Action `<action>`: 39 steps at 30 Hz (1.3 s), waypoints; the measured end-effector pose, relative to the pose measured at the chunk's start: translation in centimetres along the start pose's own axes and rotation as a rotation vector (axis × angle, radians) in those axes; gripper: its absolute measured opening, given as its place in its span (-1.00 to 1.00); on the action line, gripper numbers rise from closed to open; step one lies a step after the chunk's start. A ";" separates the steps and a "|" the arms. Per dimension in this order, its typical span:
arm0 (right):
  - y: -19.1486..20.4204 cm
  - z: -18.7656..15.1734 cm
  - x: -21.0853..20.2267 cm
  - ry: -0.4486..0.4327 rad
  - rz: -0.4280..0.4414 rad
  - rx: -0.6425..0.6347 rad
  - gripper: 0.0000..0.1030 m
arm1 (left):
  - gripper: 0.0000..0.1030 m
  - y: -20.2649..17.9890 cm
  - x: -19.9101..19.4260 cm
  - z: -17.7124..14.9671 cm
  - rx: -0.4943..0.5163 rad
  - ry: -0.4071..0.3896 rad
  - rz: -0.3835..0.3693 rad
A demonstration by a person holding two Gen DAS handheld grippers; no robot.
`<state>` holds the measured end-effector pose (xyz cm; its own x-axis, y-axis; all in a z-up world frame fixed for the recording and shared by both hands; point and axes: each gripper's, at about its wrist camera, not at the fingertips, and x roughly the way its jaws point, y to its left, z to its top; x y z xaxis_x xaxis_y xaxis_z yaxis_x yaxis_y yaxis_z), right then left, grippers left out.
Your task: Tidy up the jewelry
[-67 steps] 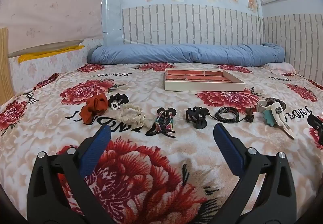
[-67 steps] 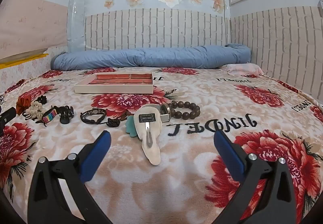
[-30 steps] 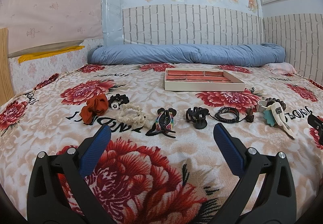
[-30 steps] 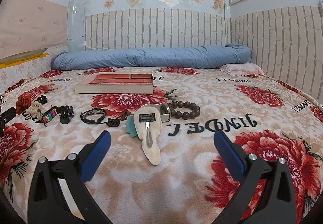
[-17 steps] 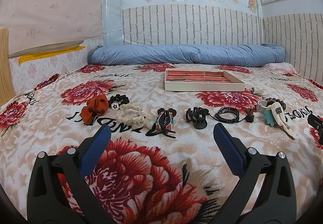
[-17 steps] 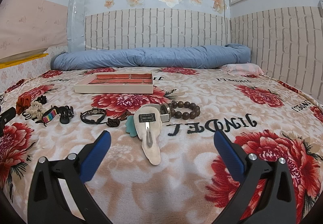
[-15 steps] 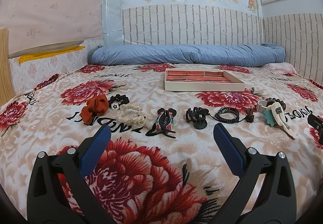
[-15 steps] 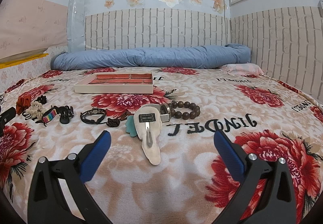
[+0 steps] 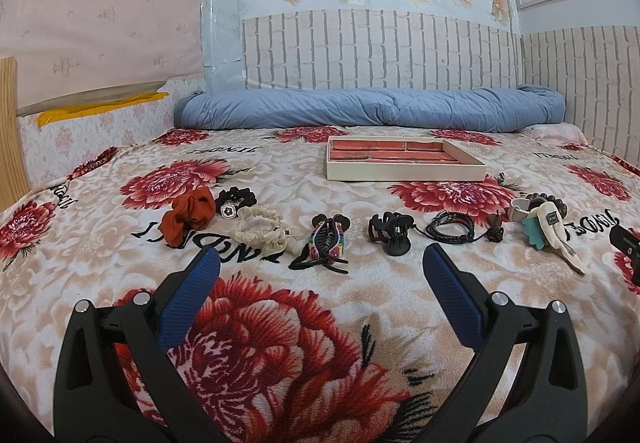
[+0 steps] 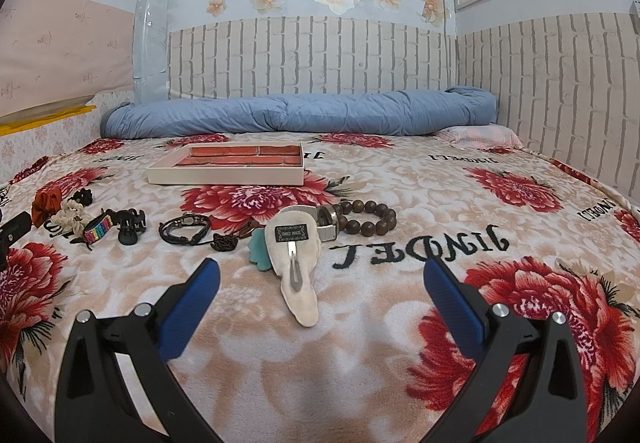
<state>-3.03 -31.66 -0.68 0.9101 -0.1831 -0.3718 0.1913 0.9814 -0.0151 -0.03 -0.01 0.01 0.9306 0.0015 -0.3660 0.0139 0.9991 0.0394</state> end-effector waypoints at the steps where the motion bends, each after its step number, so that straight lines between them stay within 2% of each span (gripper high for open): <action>1: 0.0 0.0 0.0 0.000 0.000 0.000 0.93 | 0.91 0.0 0.0 0.0 0.000 0.000 0.000; 27: 0.2 -0.1 0.2 0.020 -0.003 -0.007 0.93 | 0.91 0.1 0.4 0.0 -0.003 0.009 -0.007; 34: 0.6 -0.2 0.7 0.039 0.013 -0.038 0.93 | 0.91 0.0 1.0 -0.2 0.001 0.043 -0.029; 39: 0.3 -0.2 1.0 0.053 -0.021 -0.017 0.93 | 0.91 0.0 1.6 -0.4 0.002 0.070 -0.035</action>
<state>-2.14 -31.54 -1.22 0.8851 -0.2007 -0.4199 0.2034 0.9783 -0.0388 1.28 0.02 -0.94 0.9019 -0.0309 -0.4308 0.0473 0.9985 0.0274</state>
